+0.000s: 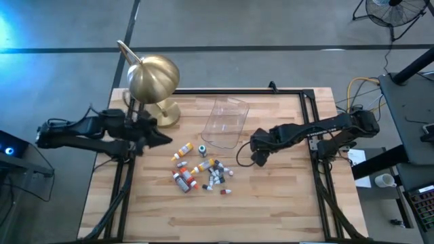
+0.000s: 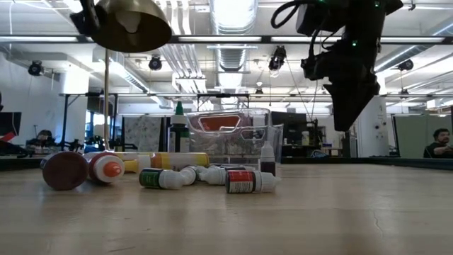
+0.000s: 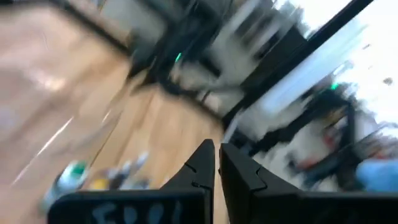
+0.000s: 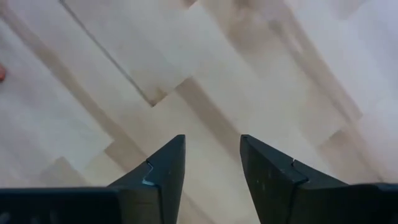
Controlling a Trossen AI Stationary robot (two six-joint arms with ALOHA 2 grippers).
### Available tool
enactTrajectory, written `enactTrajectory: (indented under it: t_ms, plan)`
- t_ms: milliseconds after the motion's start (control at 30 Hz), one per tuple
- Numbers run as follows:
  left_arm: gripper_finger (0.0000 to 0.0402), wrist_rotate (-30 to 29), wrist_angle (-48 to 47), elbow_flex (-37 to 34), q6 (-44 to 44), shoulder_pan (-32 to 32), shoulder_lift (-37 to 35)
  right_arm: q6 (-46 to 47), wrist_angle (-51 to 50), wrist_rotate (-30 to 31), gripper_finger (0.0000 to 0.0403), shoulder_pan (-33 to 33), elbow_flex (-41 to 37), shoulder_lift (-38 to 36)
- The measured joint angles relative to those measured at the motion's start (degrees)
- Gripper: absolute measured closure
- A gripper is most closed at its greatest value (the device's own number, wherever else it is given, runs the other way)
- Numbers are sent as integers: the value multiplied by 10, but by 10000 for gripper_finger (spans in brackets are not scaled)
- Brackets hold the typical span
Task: Pick & Place food coloring
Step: Put the large green food coloring bottle into the transparent bin
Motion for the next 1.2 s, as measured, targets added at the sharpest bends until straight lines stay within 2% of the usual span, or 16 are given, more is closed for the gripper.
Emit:
enactTrajectory:
  t_ms: [100,167,300,500,700,933,1000,1100,1200]
  plan:
    - [401,-66,-109,-14,-1,-10,20,3,-4,25,257,0,2,0]
    - [401,-105,-147,-27,-8,-19,36,11,-4,26,253,0,4,0]
    - [396,-110,-94,-54,-32,-46,65,25,-12,29,237,8,12,-1]
    - [348,-110,-19,-64,-11,-74,121,36,-20,43,203,37,23,-9]
    - [331,-194,24,-63,67,-75,170,98,-55,55,181,62,34,-16]
    - [286,-207,61,-63,97,-76,242,151,-133,56,161,100,50,-21]
    - [278,-208,81,-63,129,-82,268,159,-143,58,158,107,49,-21]
    - [276,-241,93,-63,164,-92,306,168,-155,73,154,115,39,-21]
    - [275,-268,91,-60,146,-94,330,149,-153,85,154,117,34,-21]
